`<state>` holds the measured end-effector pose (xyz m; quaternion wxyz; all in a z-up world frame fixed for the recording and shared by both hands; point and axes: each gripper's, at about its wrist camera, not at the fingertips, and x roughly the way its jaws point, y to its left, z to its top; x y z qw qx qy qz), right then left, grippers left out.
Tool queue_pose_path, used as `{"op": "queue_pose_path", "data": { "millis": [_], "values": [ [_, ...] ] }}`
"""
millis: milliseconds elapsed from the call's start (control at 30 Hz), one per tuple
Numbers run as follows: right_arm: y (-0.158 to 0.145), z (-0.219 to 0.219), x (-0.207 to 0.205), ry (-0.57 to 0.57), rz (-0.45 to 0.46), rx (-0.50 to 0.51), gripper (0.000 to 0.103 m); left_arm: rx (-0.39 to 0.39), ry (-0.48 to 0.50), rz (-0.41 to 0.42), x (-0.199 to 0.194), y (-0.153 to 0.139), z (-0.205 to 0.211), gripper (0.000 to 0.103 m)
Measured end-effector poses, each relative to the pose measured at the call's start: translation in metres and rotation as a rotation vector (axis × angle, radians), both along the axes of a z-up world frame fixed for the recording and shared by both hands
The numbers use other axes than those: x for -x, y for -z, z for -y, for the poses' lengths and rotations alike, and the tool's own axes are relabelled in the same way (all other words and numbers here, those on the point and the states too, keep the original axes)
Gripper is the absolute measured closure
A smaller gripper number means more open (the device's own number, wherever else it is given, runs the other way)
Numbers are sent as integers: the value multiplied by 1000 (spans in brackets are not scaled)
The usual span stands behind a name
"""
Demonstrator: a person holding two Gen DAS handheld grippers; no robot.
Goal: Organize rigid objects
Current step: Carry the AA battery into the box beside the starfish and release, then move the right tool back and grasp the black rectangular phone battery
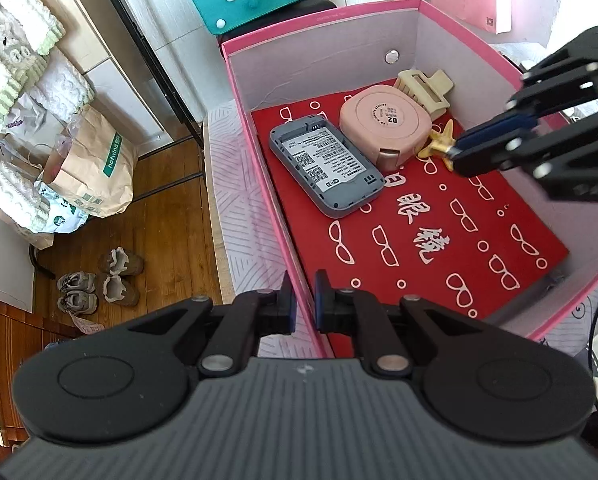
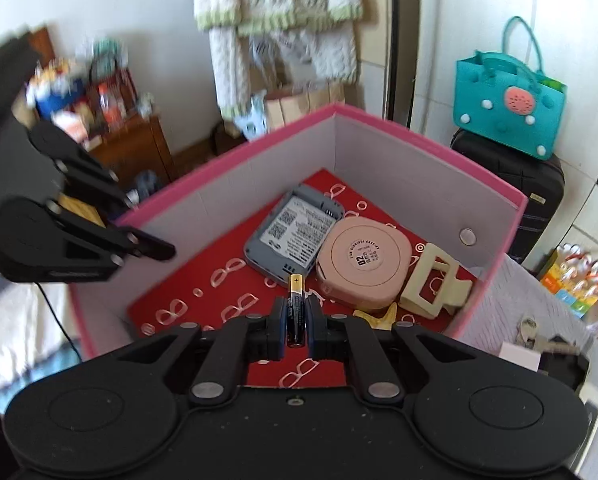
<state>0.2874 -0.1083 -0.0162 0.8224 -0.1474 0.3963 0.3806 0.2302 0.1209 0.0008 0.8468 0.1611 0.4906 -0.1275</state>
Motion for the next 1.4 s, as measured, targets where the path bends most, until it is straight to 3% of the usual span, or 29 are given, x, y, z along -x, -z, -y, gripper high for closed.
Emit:
{"op": "queue_pose_path", "data": {
  "millis": [300,433,567,700,933,1267,1400],
  "values": [
    [20,-10,-14,5,-6,95,89,4,-5,-4,-4,2,-1,95],
    [11,3,-12,28,-9,1,72,5,-8,-11,-6,1,-1,95],
    [-6,27,0,53,11,-107,71,1,-17,-13,-11,3,0,95],
    [-17,56,10,62,-67,-251,71,3,-36,-16,-21,7,1,95],
    [-33,100,34,158,-17,-302,70,40,-113,-28,-42,12,-3,95],
    [-33,157,50,345,79,-205,65,54,-190,-16,-55,20,4,92],
    [-22,183,52,396,67,-175,65,48,-196,5,-53,21,6,92]
  ]
}}
